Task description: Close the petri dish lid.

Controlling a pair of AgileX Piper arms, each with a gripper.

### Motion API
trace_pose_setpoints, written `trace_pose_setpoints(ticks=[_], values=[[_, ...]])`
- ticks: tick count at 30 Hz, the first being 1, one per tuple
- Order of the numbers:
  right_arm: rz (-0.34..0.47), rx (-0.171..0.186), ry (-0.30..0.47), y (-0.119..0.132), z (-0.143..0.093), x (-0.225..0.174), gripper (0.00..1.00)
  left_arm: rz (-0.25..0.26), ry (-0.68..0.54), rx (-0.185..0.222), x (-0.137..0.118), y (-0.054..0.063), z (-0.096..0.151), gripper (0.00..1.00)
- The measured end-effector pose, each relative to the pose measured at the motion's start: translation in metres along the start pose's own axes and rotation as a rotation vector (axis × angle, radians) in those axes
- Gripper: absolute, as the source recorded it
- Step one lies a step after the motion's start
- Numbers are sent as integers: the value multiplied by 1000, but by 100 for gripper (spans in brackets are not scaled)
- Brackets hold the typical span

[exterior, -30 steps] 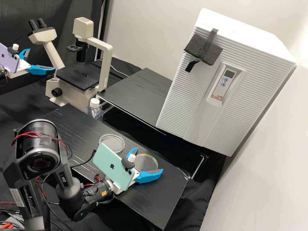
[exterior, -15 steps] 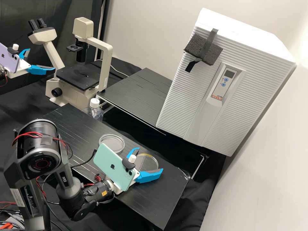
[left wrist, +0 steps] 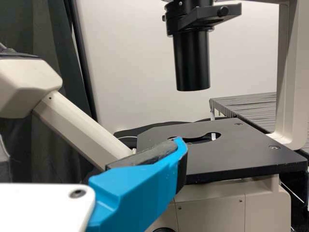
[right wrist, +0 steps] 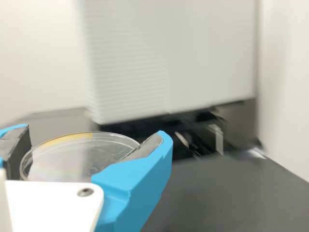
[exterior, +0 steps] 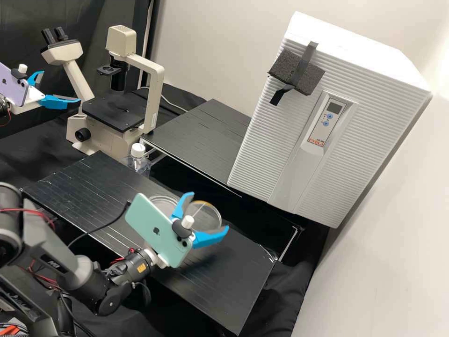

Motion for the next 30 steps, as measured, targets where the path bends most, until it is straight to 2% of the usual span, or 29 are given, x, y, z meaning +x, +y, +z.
trace_pose_setpoints(ticks=[3,7,12,18,22,26,30], values=[[-23,-10,72,-4,-13,-1,0,0,0,0,0,0,0,100],[-77,-3,154,-14,-26,-1,0,0,0,0,0,0,0,100],[-115,-27,203,-27,-35,1,0,0,0,0,0,0,0,100],[-149,-68,216,-45,-42,5,0,0,0,0,0,0,0,100],[-166,-95,197,-53,-41,6,0,0,0,0,0,0,0,100],[-185,-115,174,-58,-37,8,0,0,0,0,0,0,0,100],[-170,-130,144,-55,-32,10,0,0,0,0,0,0,0,100]])
